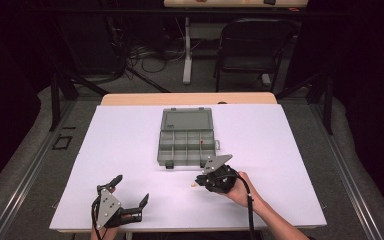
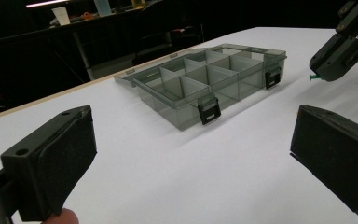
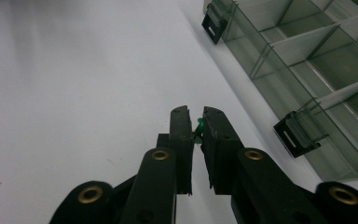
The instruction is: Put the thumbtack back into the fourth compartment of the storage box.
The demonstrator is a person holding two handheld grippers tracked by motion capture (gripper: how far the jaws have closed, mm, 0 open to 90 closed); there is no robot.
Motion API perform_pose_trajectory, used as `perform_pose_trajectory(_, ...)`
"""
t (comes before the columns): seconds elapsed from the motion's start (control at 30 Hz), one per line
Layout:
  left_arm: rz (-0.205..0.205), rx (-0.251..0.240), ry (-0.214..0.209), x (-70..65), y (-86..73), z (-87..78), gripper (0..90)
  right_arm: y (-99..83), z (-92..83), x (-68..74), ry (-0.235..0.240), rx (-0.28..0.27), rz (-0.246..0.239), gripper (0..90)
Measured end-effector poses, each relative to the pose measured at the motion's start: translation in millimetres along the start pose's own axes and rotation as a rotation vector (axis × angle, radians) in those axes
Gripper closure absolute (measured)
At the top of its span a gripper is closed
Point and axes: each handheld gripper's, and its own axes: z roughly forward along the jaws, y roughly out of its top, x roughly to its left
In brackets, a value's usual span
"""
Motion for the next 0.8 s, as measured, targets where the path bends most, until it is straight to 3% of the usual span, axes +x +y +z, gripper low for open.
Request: perform_pose_trajectory(0.8,0.001,-0.002,0.002,-0.1,0.1,-0.5,0.0,-1.0,-24.7,-18.8,-0.072,-0.031,0.039,82.8)
